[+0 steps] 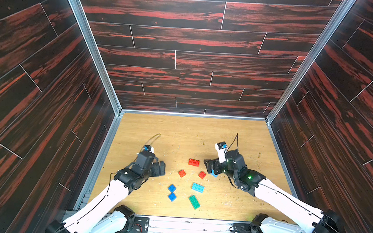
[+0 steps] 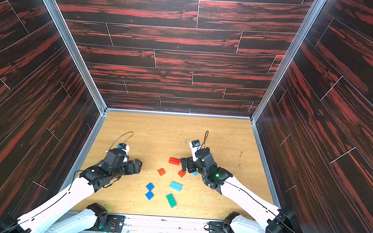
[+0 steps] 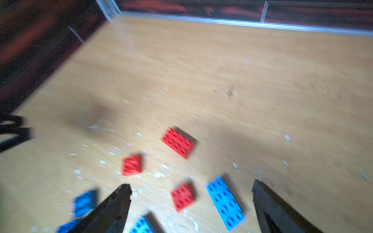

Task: Assemble a heart with lego
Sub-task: Move the lego brick at the center of the board.

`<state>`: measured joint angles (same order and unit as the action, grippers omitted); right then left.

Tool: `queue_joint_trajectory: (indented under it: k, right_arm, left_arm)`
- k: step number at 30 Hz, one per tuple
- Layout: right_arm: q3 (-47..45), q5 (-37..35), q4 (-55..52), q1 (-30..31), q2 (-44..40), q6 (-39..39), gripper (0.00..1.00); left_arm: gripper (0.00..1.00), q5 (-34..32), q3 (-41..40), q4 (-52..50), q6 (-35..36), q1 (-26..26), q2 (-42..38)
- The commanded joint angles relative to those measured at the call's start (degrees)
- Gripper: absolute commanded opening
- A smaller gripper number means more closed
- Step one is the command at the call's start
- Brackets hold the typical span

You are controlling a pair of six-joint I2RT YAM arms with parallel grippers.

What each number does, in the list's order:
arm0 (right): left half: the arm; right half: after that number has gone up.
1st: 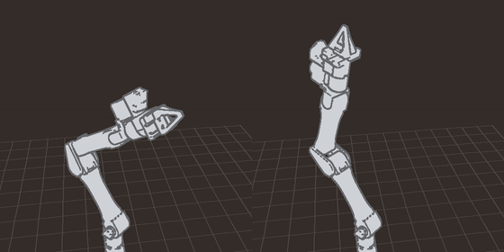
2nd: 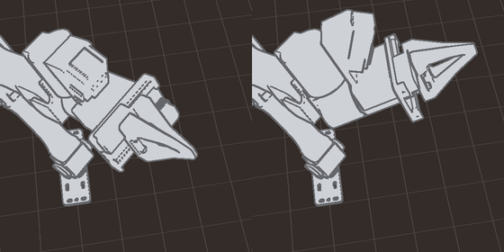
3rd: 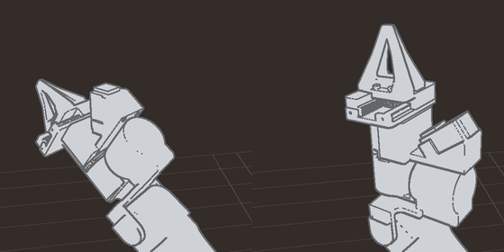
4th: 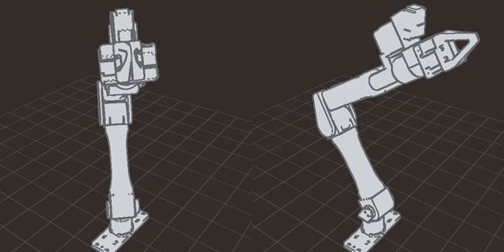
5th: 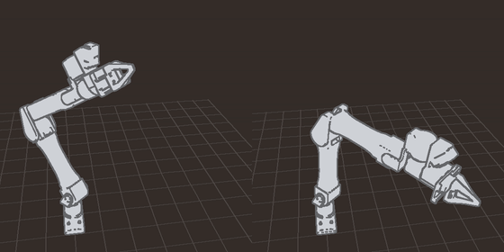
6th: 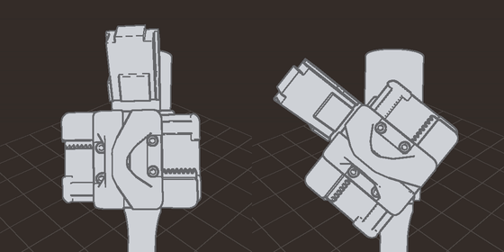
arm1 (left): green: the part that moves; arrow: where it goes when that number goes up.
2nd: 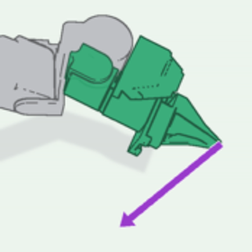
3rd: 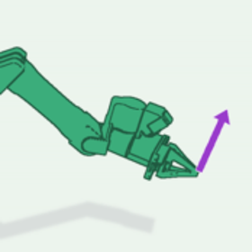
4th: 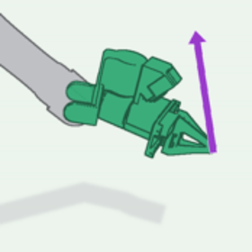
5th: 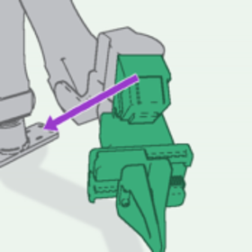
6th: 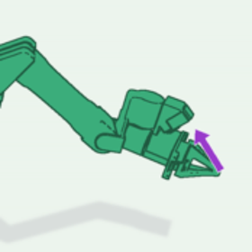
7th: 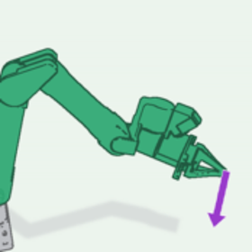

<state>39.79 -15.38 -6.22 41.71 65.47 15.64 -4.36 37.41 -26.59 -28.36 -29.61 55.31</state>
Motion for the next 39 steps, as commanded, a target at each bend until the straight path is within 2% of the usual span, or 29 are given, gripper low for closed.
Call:
queue_joint_trajectory:
  k: [1, 7, 9, 13, 17, 21, 26, 32, 37, 39]
  right_arm:
    - [-0.98, -6.45, -0.8, -0.1, -1.48, 1.16, 0.98]
    - [-1.09, -10.36, 2.69, -1.1, -3.05, 2.68, 0.98]
    - [-1.24, -13.03, 3.38, -1.13, -3.93, 2.23, 0.98]
    - [-2.85, -13.36, 5.13, -1.28, -7.69, 0.88, 0.98]
    - [-1.06, -15.84, 1.85, -1.53, -6.65, 2.84, 0.98]
    - [-0.77, -9.76, 2.43, -1.5, -5.85, 1.24, 0.98]
    - [-1.07, -8.77, 2.72, -1.46, -6.0, 0.88, 0.98]
    - [-0.49, -8.02, 2.18, -1.46, -5.71, 1.13, 0.98]
    - [-0.1, -7.84, 2.02, -1.42, -5.15, 1.14, 0.98]
    - [-0.08, -7.41, 2.07, -1.47, -4.89, 1.07, 0.98]
  left_arm:
    - [0.95, -1.62, 4.2, -1.83, 5.25, -4.67, 4.53]
    - [0.89, -1.68, 12.5, -5.69, 12.05, -13.22, 18.77]
    - [0.87, -1.09, 13.91, -5.8, 13.41, -14.35, 22.24]
    - [0.82, -0.9, 17.26, -9.72, 16.32, -15.82, 29.19]
    - [0.81, -2.04, 18.92, -7.41, 18.04, -15.83, 33.46]
    - [0.78, -3.58, 22.53, -8.72, 19.98, -15.83, 38.88]
    - [0.73, -3.12, 25.61, -7.97, 21.06, -15.79, 43.63]
    - [0.62, -3.07, 27.06, -6.99, 21.7, -14.5, 48.01]
    - [0.5, -1.46, 26.62, -4.12, 21.62, -12.38, 48.52]
    - [0.43, -1.09, 26.66, -4.0, 21.85, -11.65, 48.86]
